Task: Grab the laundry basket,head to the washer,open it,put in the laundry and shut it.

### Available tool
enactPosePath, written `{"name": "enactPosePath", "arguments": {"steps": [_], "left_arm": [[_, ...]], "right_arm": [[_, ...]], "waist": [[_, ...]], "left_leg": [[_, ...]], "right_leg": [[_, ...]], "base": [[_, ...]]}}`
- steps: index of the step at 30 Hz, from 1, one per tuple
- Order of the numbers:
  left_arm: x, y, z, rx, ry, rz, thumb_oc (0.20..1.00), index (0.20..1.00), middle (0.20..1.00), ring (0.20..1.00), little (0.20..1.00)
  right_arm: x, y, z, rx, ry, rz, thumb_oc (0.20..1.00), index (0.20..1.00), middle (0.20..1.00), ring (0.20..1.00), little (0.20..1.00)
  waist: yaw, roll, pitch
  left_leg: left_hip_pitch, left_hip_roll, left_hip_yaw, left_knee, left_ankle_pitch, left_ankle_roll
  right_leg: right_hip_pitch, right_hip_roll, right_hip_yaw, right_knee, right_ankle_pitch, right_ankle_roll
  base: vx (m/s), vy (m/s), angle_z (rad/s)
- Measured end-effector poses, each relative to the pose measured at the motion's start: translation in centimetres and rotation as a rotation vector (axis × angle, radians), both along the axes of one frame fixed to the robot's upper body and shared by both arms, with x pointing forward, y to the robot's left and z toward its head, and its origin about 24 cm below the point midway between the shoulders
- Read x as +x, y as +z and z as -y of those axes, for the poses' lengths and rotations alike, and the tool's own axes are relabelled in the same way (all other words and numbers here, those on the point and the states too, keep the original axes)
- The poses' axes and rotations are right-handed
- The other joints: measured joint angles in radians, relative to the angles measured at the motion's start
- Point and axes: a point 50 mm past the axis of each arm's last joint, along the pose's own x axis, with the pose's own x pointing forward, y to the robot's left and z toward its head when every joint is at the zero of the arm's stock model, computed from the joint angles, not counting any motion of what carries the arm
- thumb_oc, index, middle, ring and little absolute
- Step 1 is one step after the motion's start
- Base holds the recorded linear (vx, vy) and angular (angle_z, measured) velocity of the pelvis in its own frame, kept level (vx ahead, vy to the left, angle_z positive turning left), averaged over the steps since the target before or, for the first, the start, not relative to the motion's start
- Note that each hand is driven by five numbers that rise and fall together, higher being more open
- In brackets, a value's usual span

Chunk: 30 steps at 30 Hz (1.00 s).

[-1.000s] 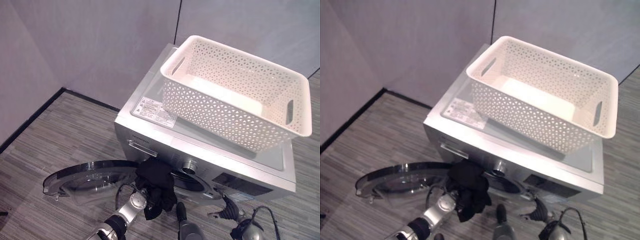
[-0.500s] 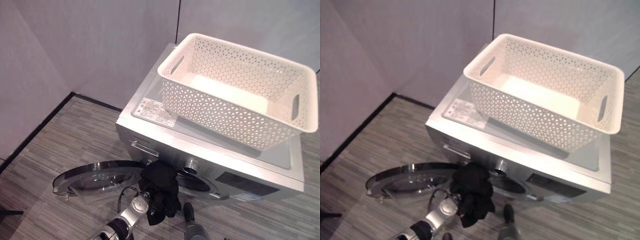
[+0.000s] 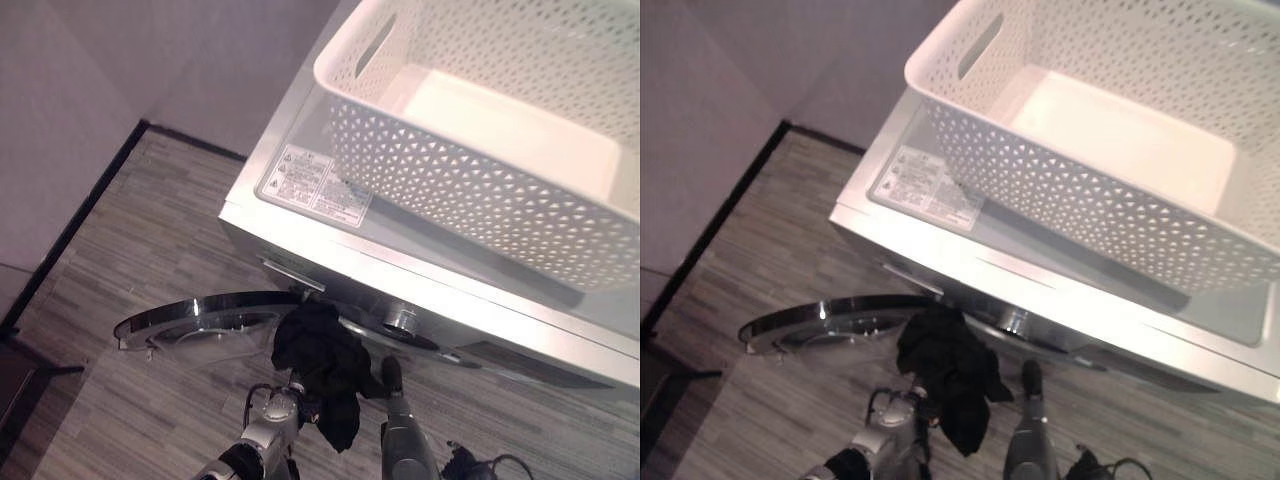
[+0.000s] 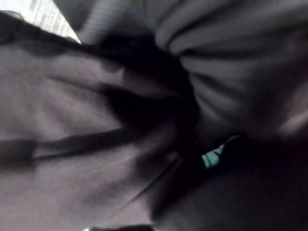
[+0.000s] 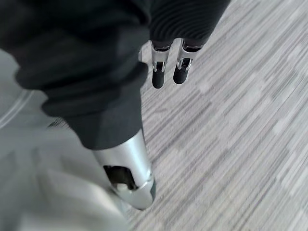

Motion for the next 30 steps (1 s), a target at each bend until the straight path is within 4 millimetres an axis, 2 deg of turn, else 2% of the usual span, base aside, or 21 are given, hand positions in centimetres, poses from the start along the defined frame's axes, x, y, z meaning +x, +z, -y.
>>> {"name": "enactPosePath", "arguments": {"steps": [2,7,8,10,15,18,21,25,28,30], "left_arm": [[0.9,0.8,0.1,-0.005,0.003,0.035,0.2,0.2,0.2,0.2,0.2],[2.6,1.5,-0.9,-0.008,0.082,0.056,0.2,0.2,0.2,0.2,0.2],[2.8,1.4,-1.6,-0.008,0.125,0.05,0.2,0.2,0.2,0.2,0.2],[2.3,0.9,-2.3,0.01,0.143,0.032,0.2,0.2,0.2,0.2,0.2],[0.9,-0.5,-3.4,0.043,0.159,-0.021,0.2,0.2,0.2,0.2,0.2],[0.3,-1.1,-3.6,0.054,0.159,-0.043,0.2,0.2,0.2,0.2,0.2],[0.5,-0.8,-3.9,0.054,0.169,-0.031,0.2,0.2,0.2,0.2,0.2],[1.8,0.3,-4.0,0.031,0.188,0.01,0.2,0.2,0.2,0.2,0.2],[3.4,1.8,-4.1,0.021,0.206,0.065,0.2,0.2,0.2,0.2,0.2],[4.2,2.4,-4.9,0.029,0.232,0.084,0.2,0.2,0.2,0.2,0.2]], "right_arm": [[0.2,0.1,-0.3,0.003,0.039,0.018,1.0,1.0,1.0,1.0,1.0],[1.0,0.3,-2.4,-0.029,0.249,0.055,1.0,1.0,1.0,1.0,1.0],[1.3,0.4,-2.6,-0.039,0.286,0.06,1.0,1.0,1.0,1.0,1.0],[1.0,0.2,-2.7,-0.039,0.292,0.044,1.0,1.0,1.0,1.0,1.0],[0.1,-0.6,-3.8,-0.003,0.289,-0.011,1.0,1.0,1.0,1.0,1.0],[0.0,-0.7,-4.2,0.003,0.286,-0.022,1.0,1.0,1.0,1.0,1.0],[0.3,-0.6,-4.2,0.003,0.287,-0.012,1.0,1.0,1.0,1.0,1.0],[1.0,-0.4,-4.5,0.004,0.292,0.003,1.0,1.0,1.0,1.0,1.0],[3.2,0.9,-4.7,0.006,0.327,0.102,1.0,1.0,1.0,1.0,1.0],[4.0,1.4,-5.2,0.018,0.338,0.143,1.0,1.0,1.0,1.0,1.0]], "waist": [[0.01,-0.014,0.019],[-0.02,-0.064,0.047],[-0.019,-0.091,0.058],[-0.024,-0.116,0.057],[-0.011,-0.175,0.06],[0.0,-0.191,0.068],[0.004,-0.196,0.087],[0.011,-0.198,0.153],[0.0,-0.19,0.197],[-0.008,-0.198,0.219]], "left_leg": [[-0.006,-0.001,0.002,0.013,0.001,0.002],[-0.014,-0.008,0.006,0.051,-0.007,0.006],[0.001,-0.008,0.027,0.058,-0.015,0.011],[0.015,-0.013,0.034,0.061,-0.029,0.005],[0.005,-0.015,0.03,0.137,-0.059,0.019],[-0.013,-0.019,0.027,0.178,-0.076,0.025],[-0.086,-0.02,0.016,0.271,-0.111,0.033],[-0.16,-0.023,-0.01,0.367,-0.137,0.041],[-0.282,-0.027,-0.021,0.471,-0.162,0.046],[-0.307,-0.017,-0.032,0.49,-0.171,0.036]], "right_leg": [[-0.001,-0.001,-0.001,0.0,0.005,-0.001],[0.004,-0.007,0.004,0.002,0.01,-0.001],[0.006,-0.006,0.025,0.014,0.01,-0.002],[0.009,-0.009,0.037,0.027,0.007,0.0],[0.019,-0.013,0.051,0.053,-0.004,-0.006],[0.014,-0.018,0.057,0.068,-0.007,-0.001],[-0.032,-0.023,0.065,0.113,-0.013,0.002],[-0.075,-0.026,0.068,0.165,-0.02,0.003],[-0.194,-0.026,0.099,0.259,-0.04,0.009],[-0.215,-0.018,0.105,0.276,-0.044,0.009]], "base": [[-0.11,-0.032,0.02],[-0.06,-0.003,-0.03],[-0.05,0.008,-0.22],[-0.06,-0.008,-0.16],[-0.08,-0.018,-0.01],[-0.1,-0.006,0.02],[-0.1,-0.022,0.06],[-0.08,-0.008,0.1],[-0.02,-0.032,0.01],[-0.04,-0.028,-0.01]]}}
